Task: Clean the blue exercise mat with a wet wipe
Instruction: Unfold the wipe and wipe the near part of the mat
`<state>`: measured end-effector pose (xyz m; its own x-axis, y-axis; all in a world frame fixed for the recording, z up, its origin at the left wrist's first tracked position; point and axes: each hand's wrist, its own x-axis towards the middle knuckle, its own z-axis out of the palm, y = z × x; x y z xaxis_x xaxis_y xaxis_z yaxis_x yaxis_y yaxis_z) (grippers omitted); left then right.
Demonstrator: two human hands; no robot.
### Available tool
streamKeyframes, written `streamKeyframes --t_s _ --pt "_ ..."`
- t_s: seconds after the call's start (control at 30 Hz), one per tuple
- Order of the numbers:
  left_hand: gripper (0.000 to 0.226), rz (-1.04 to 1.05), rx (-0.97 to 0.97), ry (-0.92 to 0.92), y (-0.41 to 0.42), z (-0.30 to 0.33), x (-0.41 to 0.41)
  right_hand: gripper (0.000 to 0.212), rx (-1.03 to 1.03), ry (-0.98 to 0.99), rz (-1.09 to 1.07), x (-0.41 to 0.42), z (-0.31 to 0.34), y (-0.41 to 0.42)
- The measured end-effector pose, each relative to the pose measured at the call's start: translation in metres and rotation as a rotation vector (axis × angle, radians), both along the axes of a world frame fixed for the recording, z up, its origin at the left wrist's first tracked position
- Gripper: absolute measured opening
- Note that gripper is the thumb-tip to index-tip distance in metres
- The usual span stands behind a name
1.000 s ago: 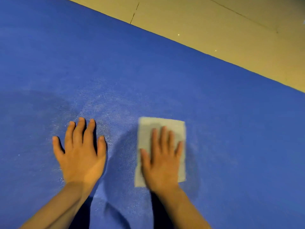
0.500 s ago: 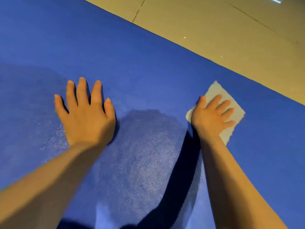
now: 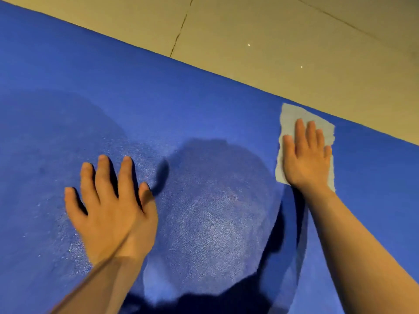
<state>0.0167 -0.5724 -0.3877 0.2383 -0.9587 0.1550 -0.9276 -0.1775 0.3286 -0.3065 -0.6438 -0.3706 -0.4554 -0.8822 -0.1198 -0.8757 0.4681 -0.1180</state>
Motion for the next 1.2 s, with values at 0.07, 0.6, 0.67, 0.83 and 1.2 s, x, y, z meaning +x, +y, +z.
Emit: streamKeyframes --t_s 0.07,0.6,0.67,0.83,1.2 --pt "0.049 -0.003 -0.039 -0.043 0.0 -0.002 0.001 0.058 0.02 -0.009 -0.235 -0.03 0.008 -0.001" --pt "0.055 0.02 0.038 -0.008 0.0 0.0 -0.002 0.055 -0.071 -0.071 0.602 0.182 -0.006 -0.103" --pt "0.057 0.029 0.054 0.027 -0.001 0.002 -0.003 0.06 -0.063 -0.087 0.582 0.126 -0.006 -0.1" --pt "0.058 0.033 0.018 0.019 -0.001 0.001 -0.004 0.063 -0.032 0.036 0.083 0.001 0.003 -0.07" --pt "0.053 0.009 -0.019 -0.098 0.0 -0.007 -0.002 0.055 0.005 -0.024 -0.669 0.015 0.004 -0.092"
